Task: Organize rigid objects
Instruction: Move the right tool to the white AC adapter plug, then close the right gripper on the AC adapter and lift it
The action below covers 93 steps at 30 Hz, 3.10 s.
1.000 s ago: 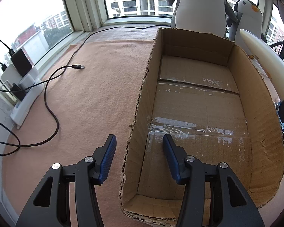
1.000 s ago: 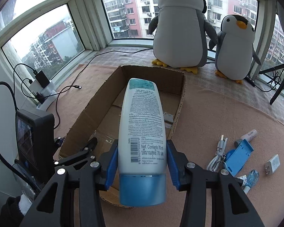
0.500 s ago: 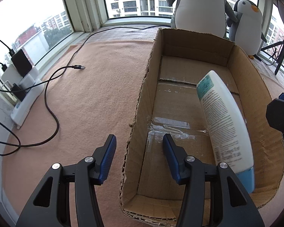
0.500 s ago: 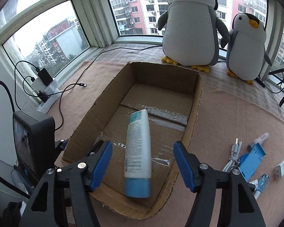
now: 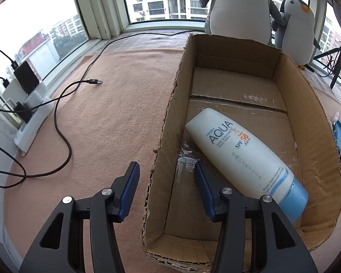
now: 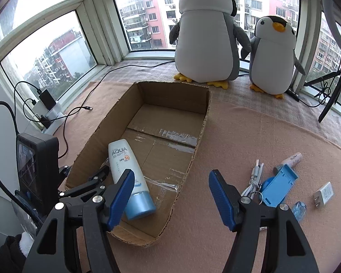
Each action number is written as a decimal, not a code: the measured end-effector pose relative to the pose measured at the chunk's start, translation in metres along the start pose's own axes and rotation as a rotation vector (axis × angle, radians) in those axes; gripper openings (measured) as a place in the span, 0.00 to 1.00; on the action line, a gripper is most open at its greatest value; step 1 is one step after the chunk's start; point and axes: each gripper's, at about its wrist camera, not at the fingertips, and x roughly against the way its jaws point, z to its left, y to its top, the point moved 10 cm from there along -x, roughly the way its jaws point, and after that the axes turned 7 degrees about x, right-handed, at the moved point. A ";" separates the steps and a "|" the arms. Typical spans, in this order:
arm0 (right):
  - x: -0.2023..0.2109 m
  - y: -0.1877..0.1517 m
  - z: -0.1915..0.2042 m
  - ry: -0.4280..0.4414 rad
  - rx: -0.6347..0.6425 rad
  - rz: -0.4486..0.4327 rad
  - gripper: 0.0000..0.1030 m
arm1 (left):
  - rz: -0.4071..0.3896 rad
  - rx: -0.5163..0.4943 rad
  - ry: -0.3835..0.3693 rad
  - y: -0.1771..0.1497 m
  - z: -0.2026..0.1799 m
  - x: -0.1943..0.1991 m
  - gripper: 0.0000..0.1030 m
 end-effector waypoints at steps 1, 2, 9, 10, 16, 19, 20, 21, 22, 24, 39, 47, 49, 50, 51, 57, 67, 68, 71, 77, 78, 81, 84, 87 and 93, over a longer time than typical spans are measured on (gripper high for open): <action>0.003 -0.001 -0.005 -0.003 -0.005 -0.002 0.62 | 0.000 0.000 0.000 0.000 0.000 0.000 0.47; 0.006 -0.004 -0.010 -0.006 -0.010 -0.003 0.62 | 0.000 0.000 0.000 0.000 0.000 0.000 0.47; 0.022 -0.027 -0.059 -0.082 -0.024 0.003 0.62 | -0.003 -0.008 0.002 0.000 0.000 0.000 0.47; 0.025 -0.031 -0.067 -0.091 -0.031 0.003 0.62 | -0.003 -0.009 0.002 0.000 0.000 0.000 0.47; 0.047 -0.052 -0.121 -0.155 -0.117 -0.002 0.62 | -0.005 -0.019 0.012 0.000 -0.001 0.000 0.47; 0.056 -0.065 -0.150 -0.184 -0.167 -0.006 0.62 | -0.006 -0.021 0.016 0.000 -0.001 0.000 0.47; 0.058 -0.069 -0.159 -0.195 -0.182 -0.002 0.63 | -0.006 -0.020 0.017 0.000 -0.001 0.000 0.47; 0.060 -0.075 -0.169 -0.208 -0.196 0.002 0.63 | -0.005 -0.020 0.018 0.000 -0.001 0.000 0.47; 0.062 -0.080 -0.179 -0.223 -0.209 0.006 0.63 | -0.006 -0.021 0.021 0.000 -0.001 0.000 0.47; 0.065 -0.090 -0.196 -0.253 -0.232 0.018 0.63 | -0.006 -0.023 0.024 0.000 -0.001 0.000 0.47; 0.033 -0.118 -0.278 -0.236 -0.538 0.100 0.66 | -0.007 -0.026 0.034 0.001 -0.001 -0.001 0.47; 0.003 -0.117 -0.279 -0.198 -0.615 0.154 0.66 | -0.008 -0.025 0.034 0.001 -0.001 0.000 0.47; -0.003 -0.116 -0.280 -0.189 -0.632 0.164 0.66 | -0.008 -0.025 0.033 0.001 -0.001 0.000 0.47; -0.005 -0.116 -0.281 -0.190 -0.638 0.167 0.66 | -0.008 -0.025 0.033 0.001 -0.001 0.000 0.47; -0.007 -0.115 -0.282 -0.191 -0.641 0.171 0.66 | -0.008 -0.025 0.033 0.001 -0.001 0.000 0.47; -0.018 -0.110 -0.282 -0.190 -0.630 0.196 0.56 | -0.008 -0.023 0.031 0.002 -0.001 0.000 0.47; -0.030 -0.103 -0.277 -0.220 -0.543 0.239 0.44 | -0.009 -0.014 0.023 0.002 -0.001 0.000 0.47; -0.031 -0.103 -0.276 -0.226 -0.529 0.243 0.40 | -0.010 -0.012 0.023 0.002 -0.001 0.000 0.47; -0.032 -0.105 -0.274 -0.242 -0.489 0.248 0.36 | -0.010 -0.010 0.023 0.002 -0.001 0.000 0.47; -0.028 -0.108 -0.271 -0.261 -0.436 0.244 0.31 | -0.009 -0.006 0.018 0.002 -0.001 0.000 0.47; -0.027 -0.109 -0.271 -0.266 -0.429 0.244 0.31 | -0.009 -0.004 0.016 0.002 0.000 0.000 0.47; -0.022 -0.108 -0.269 -0.270 -0.416 0.232 0.31 | -0.009 -0.001 0.016 0.002 0.000 0.000 0.47; -0.015 -0.105 -0.267 -0.285 -0.400 0.213 0.31 | -0.009 -0.001 0.015 0.002 0.000 0.000 0.47; -0.008 -0.099 -0.263 -0.276 -0.396 0.193 0.31 | -0.009 -0.001 0.015 0.001 0.000 0.000 0.47; 0.008 -0.073 -0.241 -0.241 -0.359 0.144 0.31 | -0.009 0.003 0.013 0.001 -0.001 0.000 0.47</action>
